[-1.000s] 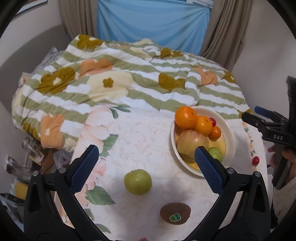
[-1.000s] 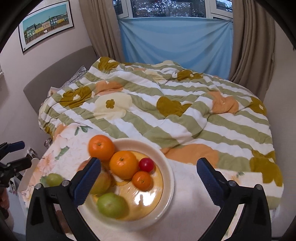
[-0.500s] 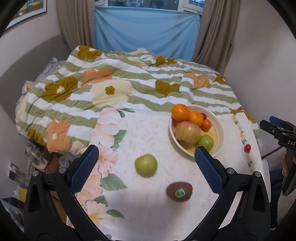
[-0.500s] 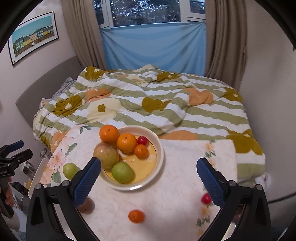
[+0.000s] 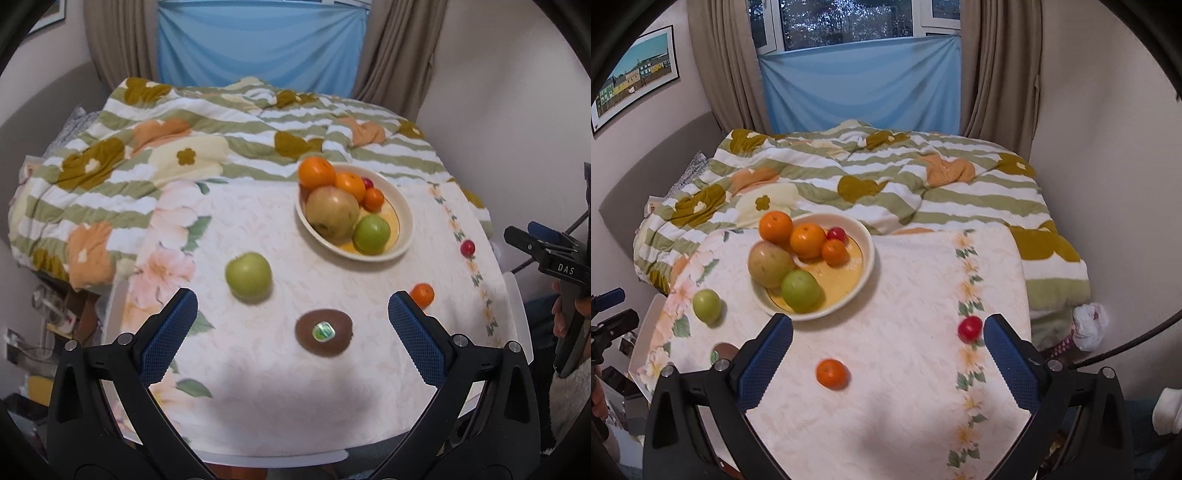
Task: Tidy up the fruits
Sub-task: 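Move both tools back toward the kiwi and the other red tomato, then grasp the kiwi with the left tool while the right tool grasps the red tomato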
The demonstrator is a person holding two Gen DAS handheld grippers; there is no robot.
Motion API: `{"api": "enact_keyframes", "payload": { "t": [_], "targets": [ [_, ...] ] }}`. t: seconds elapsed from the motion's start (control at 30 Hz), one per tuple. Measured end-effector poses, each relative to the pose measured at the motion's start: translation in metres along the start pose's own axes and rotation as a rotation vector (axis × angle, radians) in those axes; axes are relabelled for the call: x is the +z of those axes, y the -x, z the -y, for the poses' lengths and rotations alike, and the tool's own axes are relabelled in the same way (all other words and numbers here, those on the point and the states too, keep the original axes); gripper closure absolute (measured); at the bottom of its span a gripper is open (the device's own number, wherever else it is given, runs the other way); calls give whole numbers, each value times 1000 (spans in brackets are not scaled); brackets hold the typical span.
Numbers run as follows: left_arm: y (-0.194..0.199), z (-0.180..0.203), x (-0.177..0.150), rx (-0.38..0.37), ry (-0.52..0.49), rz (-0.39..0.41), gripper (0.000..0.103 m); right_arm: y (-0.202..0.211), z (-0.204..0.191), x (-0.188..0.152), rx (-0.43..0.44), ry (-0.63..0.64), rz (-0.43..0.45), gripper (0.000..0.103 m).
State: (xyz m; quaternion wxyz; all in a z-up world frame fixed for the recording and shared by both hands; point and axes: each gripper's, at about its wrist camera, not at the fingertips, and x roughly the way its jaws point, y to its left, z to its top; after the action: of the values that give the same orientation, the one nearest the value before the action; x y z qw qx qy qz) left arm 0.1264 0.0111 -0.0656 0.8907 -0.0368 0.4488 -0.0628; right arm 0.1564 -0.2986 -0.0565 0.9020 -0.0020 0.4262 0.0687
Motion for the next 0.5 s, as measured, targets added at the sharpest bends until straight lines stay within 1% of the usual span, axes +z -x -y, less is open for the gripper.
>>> {"api": "enact_keyframes", "payload": {
  "t": [0.07,0.27,0.37,0.5],
  "targets": [
    [-9,8,-6,-10,3,-11,0,-7,9,-7,2,-7,-6,0],
    [-45,33,-22,10,8,-47,0,-36,43,-25,9,-10,-39,0],
    [-65,40,-31,26,23,-73,0,-51,58,-29,3,-2,-59,0],
    [-83,46,-39,62,24,-86,0,-68,75,-30,8,5,-87,0]
  ]
}}
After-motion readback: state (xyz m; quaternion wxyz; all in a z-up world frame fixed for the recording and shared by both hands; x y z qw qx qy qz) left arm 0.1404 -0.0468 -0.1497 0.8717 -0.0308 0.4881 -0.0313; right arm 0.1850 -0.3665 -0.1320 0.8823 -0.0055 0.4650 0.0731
